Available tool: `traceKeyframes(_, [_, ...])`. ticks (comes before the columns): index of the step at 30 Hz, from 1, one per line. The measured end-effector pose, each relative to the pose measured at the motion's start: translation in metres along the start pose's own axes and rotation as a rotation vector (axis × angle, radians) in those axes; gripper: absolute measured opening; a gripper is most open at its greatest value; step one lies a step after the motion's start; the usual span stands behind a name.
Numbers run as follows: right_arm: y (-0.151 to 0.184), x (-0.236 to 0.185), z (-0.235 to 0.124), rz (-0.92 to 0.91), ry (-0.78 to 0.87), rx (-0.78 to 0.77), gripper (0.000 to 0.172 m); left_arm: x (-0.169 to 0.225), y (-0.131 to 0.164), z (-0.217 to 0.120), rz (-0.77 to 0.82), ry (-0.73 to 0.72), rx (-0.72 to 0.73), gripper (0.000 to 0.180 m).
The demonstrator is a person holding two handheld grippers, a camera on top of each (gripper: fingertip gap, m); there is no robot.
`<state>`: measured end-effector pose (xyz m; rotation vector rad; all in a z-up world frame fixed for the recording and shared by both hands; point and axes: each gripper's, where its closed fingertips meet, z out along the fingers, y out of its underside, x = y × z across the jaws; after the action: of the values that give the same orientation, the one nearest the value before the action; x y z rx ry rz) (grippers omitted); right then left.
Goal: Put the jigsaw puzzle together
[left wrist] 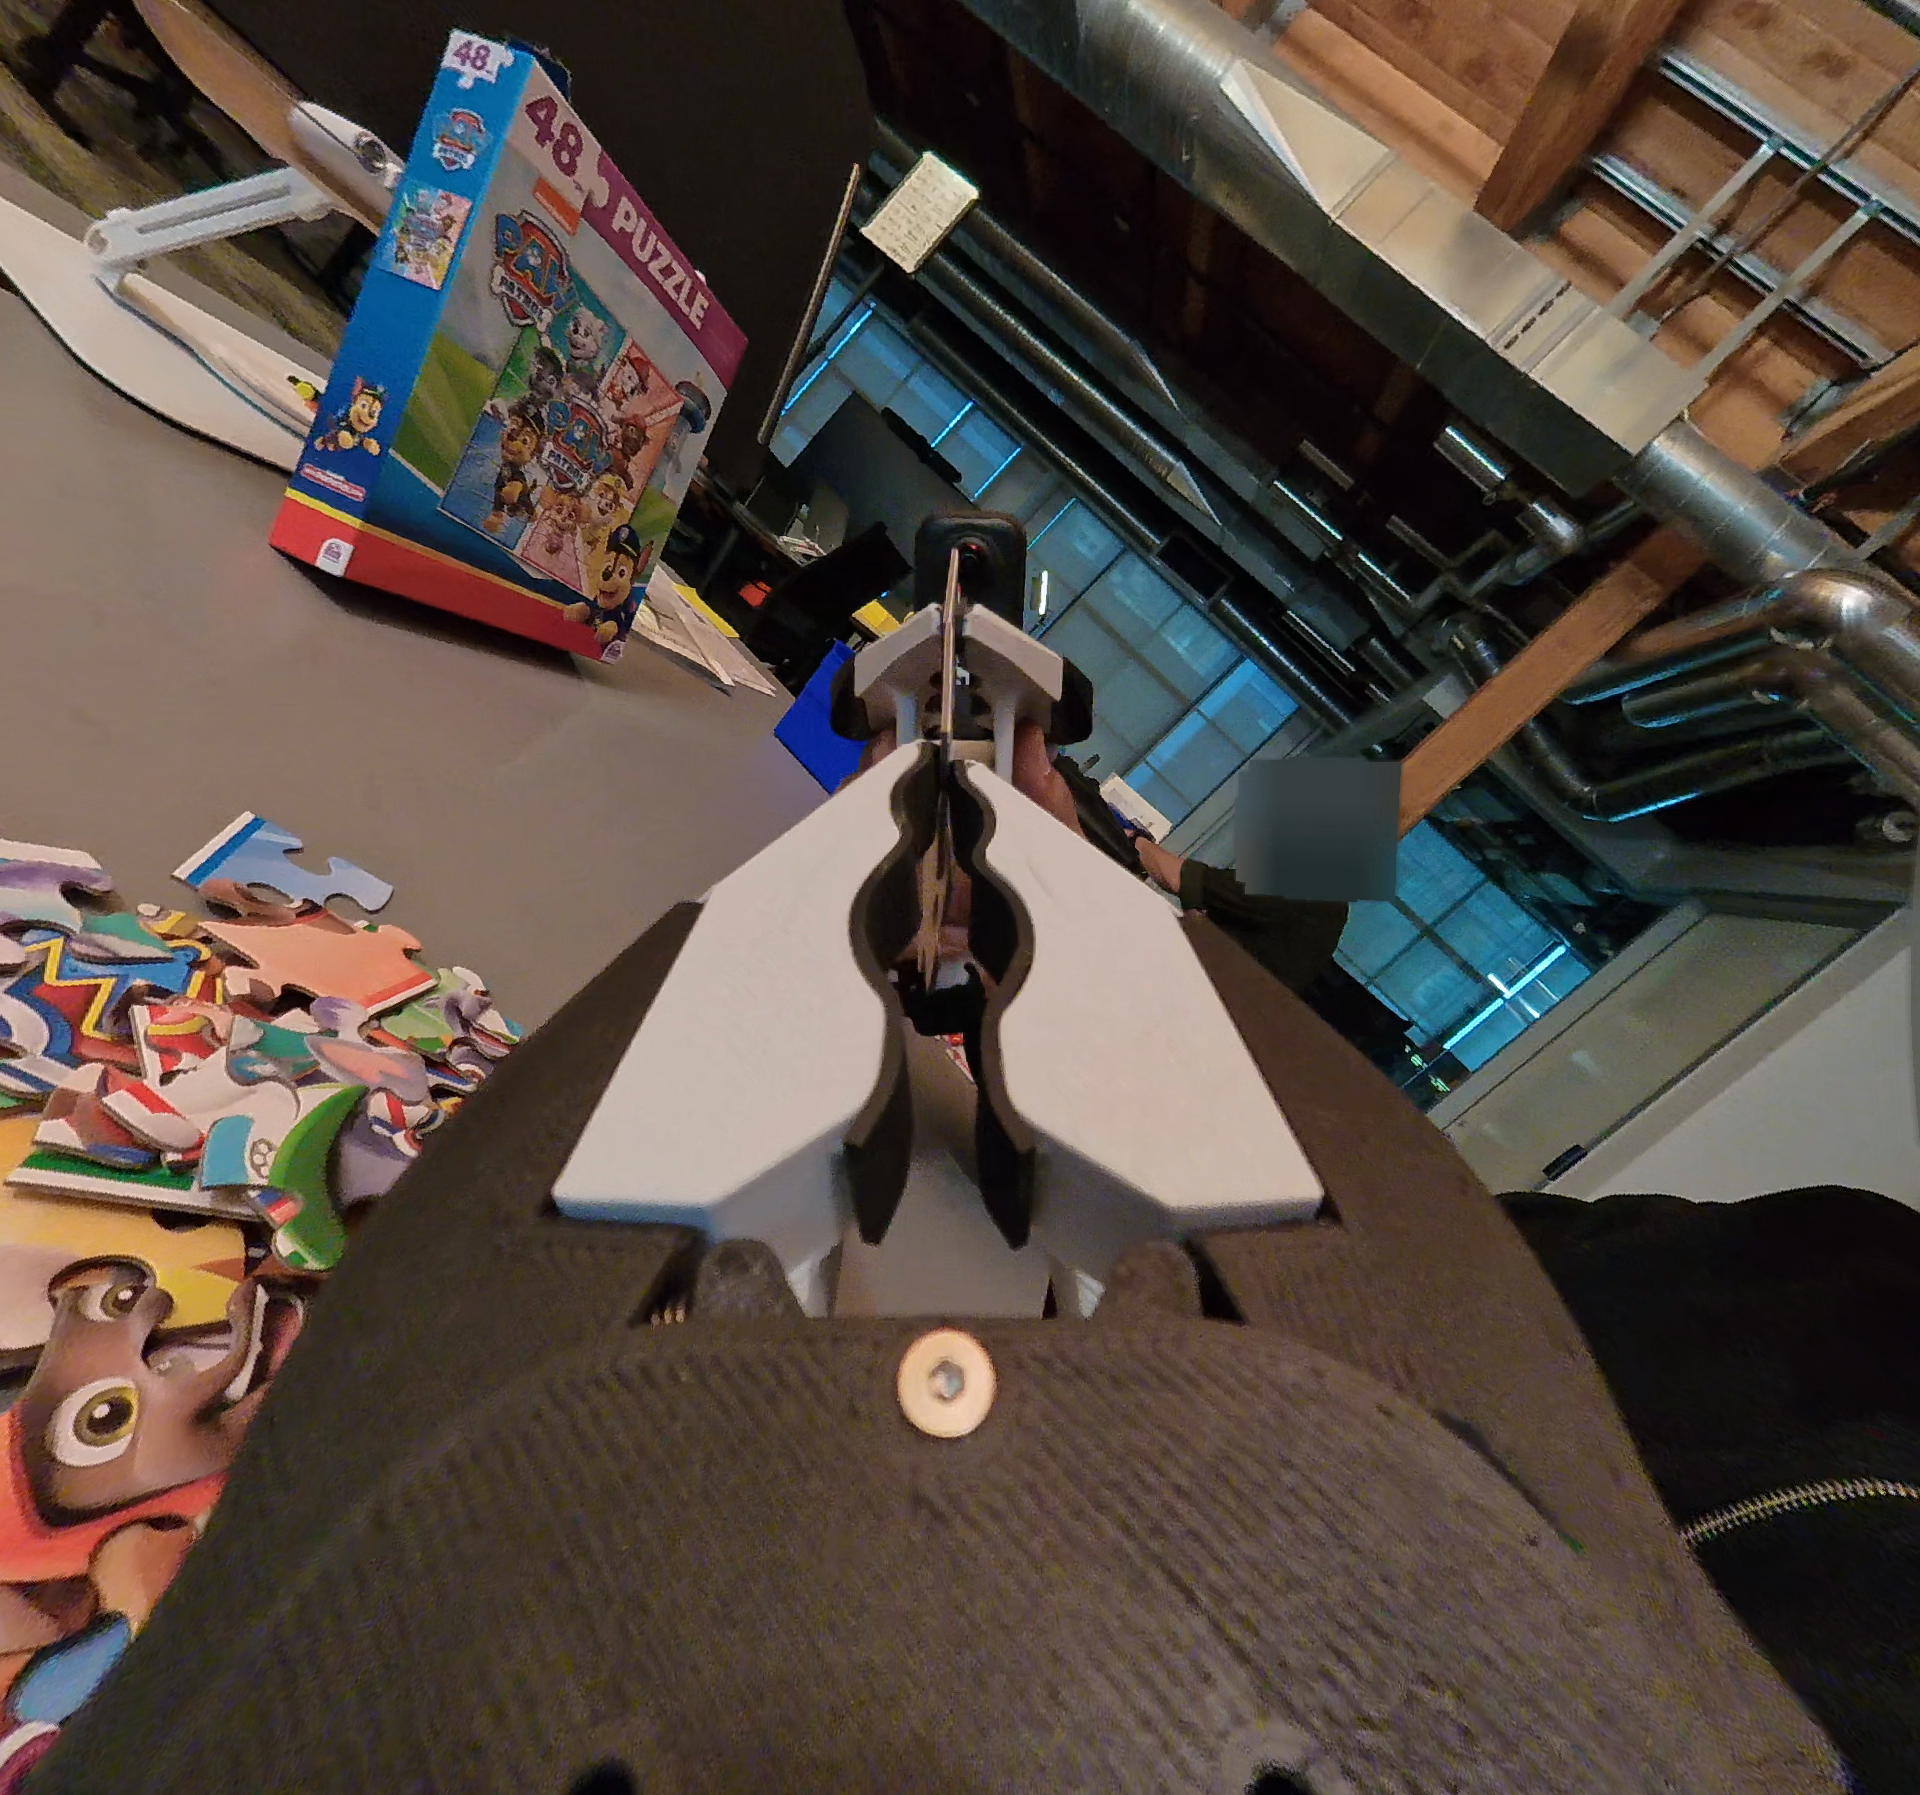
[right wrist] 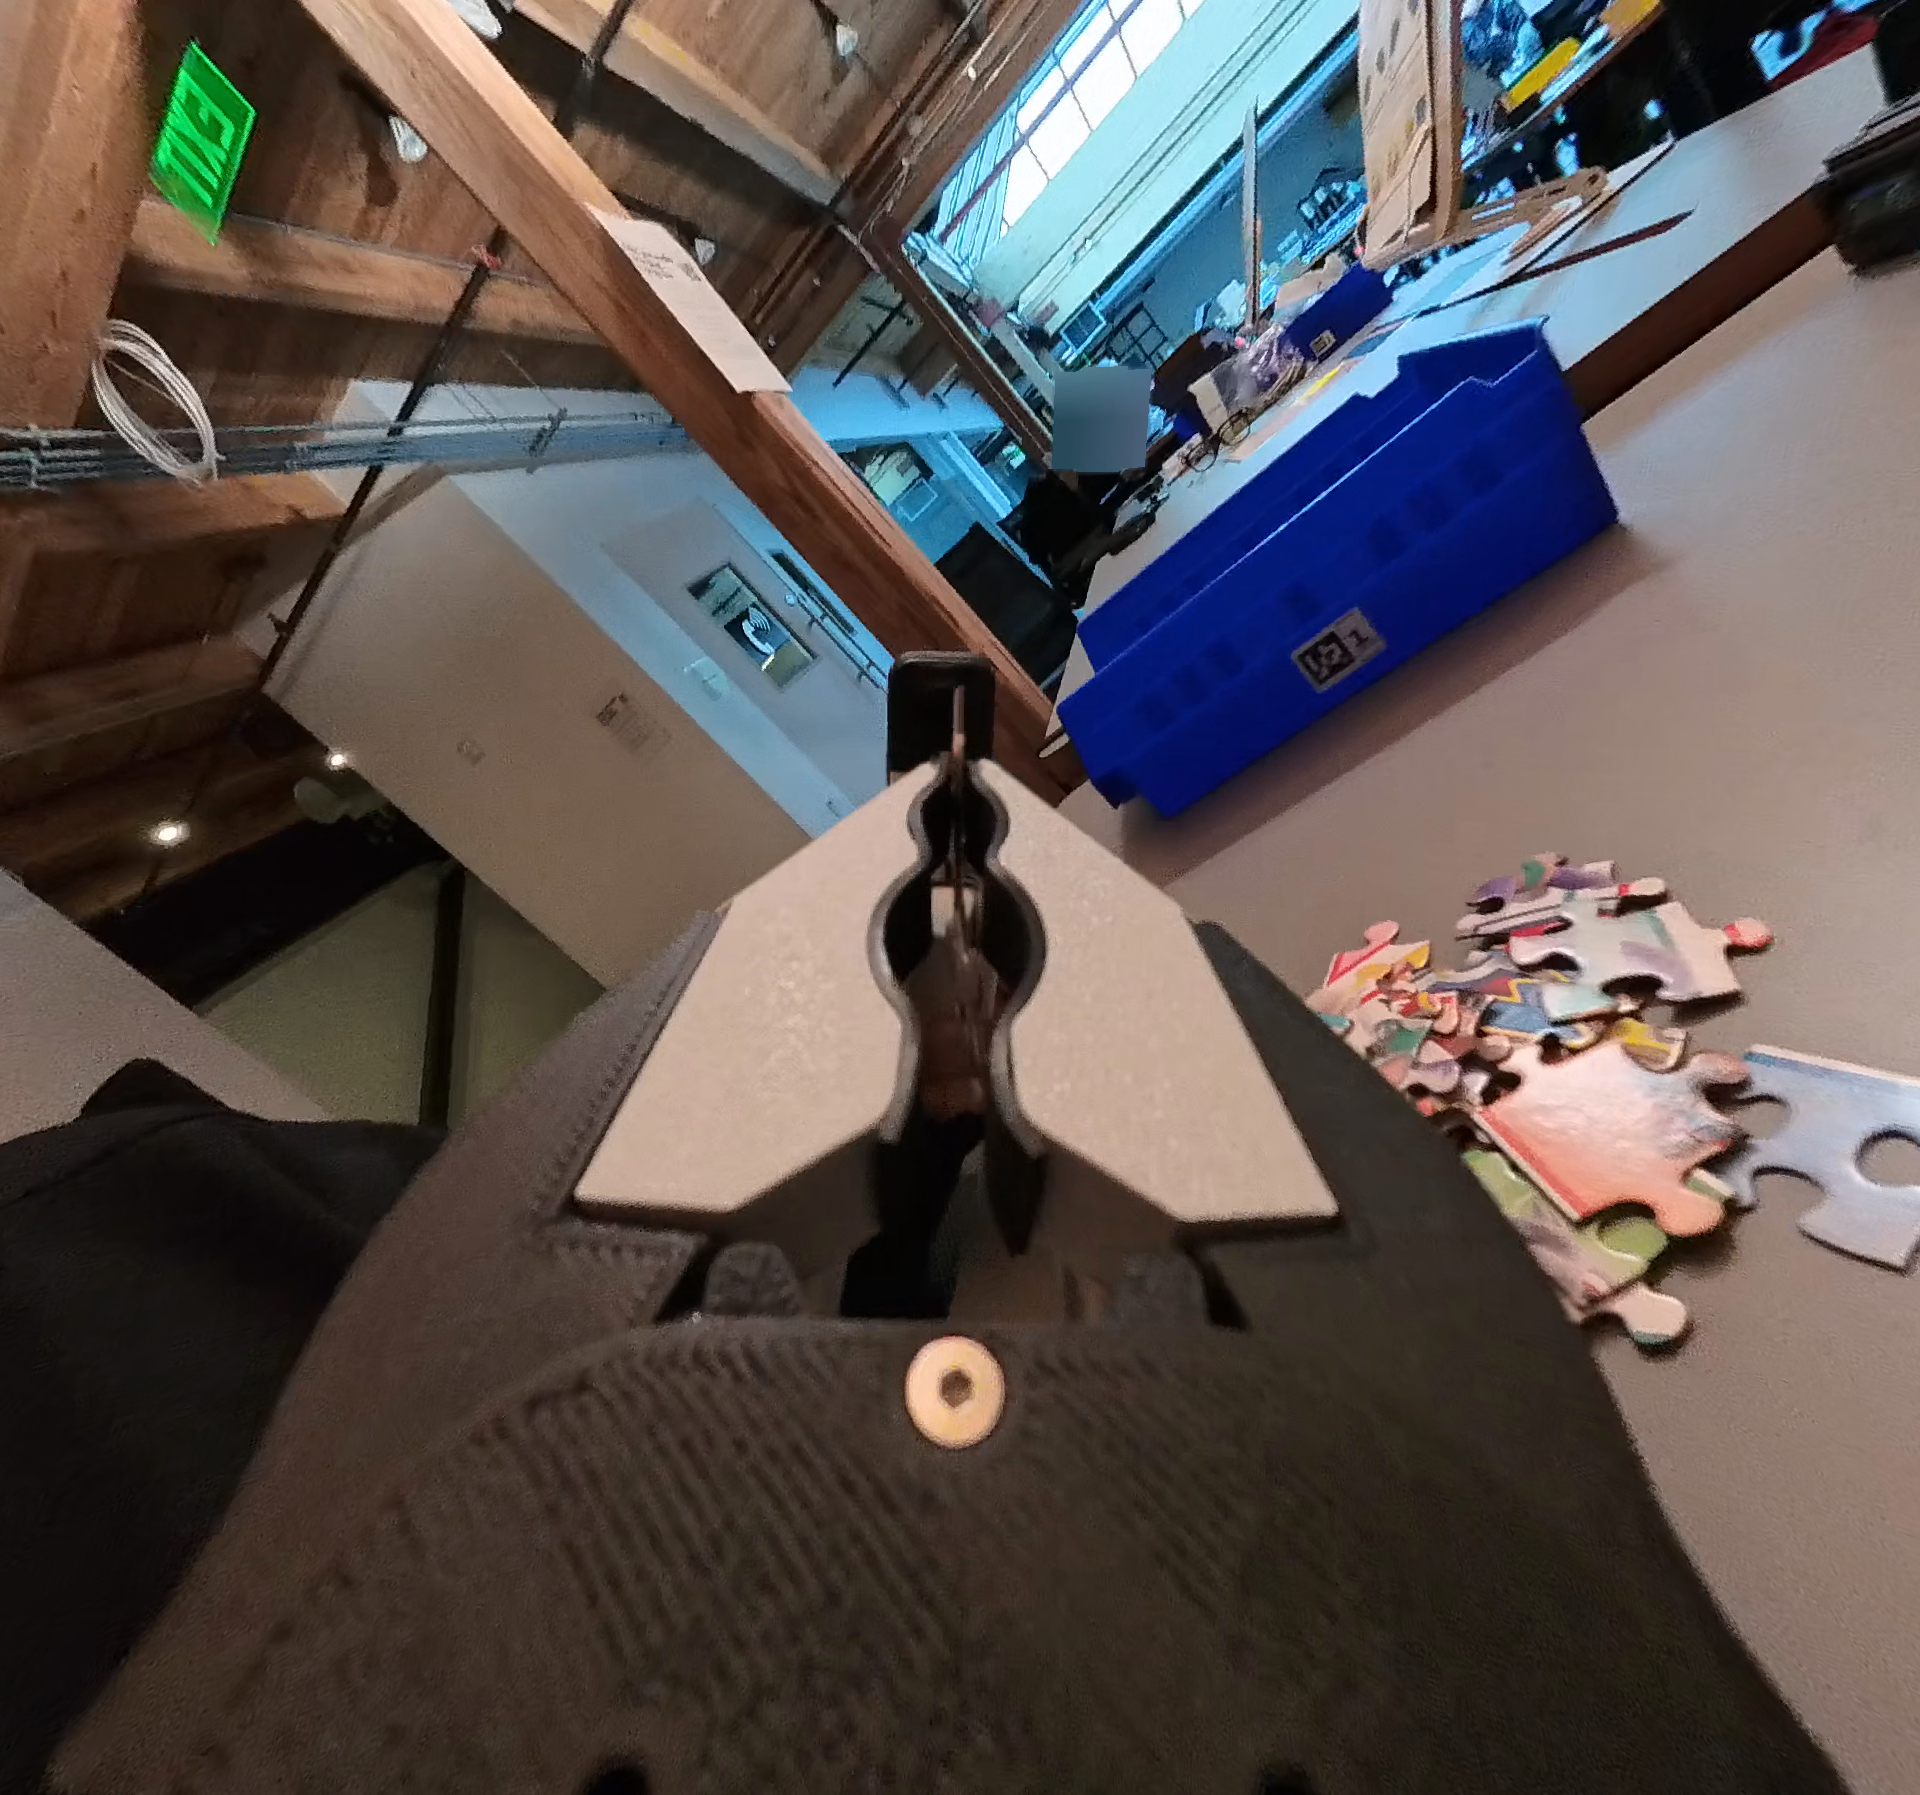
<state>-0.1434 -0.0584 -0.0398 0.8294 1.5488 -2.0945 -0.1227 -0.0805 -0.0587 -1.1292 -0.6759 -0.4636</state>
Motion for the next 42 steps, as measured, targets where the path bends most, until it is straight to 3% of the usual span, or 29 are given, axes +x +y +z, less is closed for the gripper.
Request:
traceKeyframes(4, [-0.001, 0.006, 0.000, -0.019, 0.042, -0.011, 0.000, 0.001, 0.002, 0.001, 0.042, -0.017, -0.017, 0.000])
traceKeyframes(8, [0.000, 0.024, -0.002, -0.034, 0.130, -0.010, 0.000, 0.017, -0.002, 0.001, 0.024, 0.081, 0.000, 0.000])
traceKeyframes(14, [0.019, 0.059, 0.012, 0.034, 0.228, -0.067, 0.000, 0.004, -0.020, -0.015, 0.032, -0.007, 0.095, 0.000])
traceKeyframes(17, [0.032, 0.081, 0.025, 0.077, 0.275, -0.127, 0.037, -0.007, -0.026, -0.024, 0.048, -0.086, 0.126, 0.000])
traceKeyframes(19, [0.024, 0.085, 0.024, 0.056, 0.288, -0.085, 0.045, -0.012, -0.030, -0.029, 0.047, -0.115, 0.145, 0.000])
traceKeyframes(23, [0.008, 0.052, 0.018, 0.059, 0.112, 0.015, 0.041, -0.018, -0.034, -0.036, 0.012, -0.114, 0.186, 0.000])
traceKeyframes(28, [0.020, 0.020, 0.027, 0.125, -0.093, -0.046, 0.051, -0.007, -0.027, -0.024, -0.032, -0.023, 0.156, 0.000])
traceKeyframes(30, [0.031, 0.012, 0.031, 0.136, -0.141, -0.106, 0.042, -0.004, -0.028, -0.023, -0.039, -0.006, 0.161, 0.000])
traceKeyframes(32, [0.040, 0.004, 0.031, 0.107, -0.178, -0.158, 0.005, -0.006, -0.031, -0.026, -0.043, -0.009, 0.180, 0.000])
traceKeyframes(33, [0.041, 0.005, 0.030, 0.088, -0.162, -0.166, 0.000, -0.006, -0.032, -0.028, -0.049, -0.006, 0.189, 0.000])
traceKeyframes(42, [0.019, 0.044, 0.016, 0.128, 0.050, -0.068, 0.000, -0.004, -0.037, -0.032, -0.034, -0.005, 0.213, 0.000])
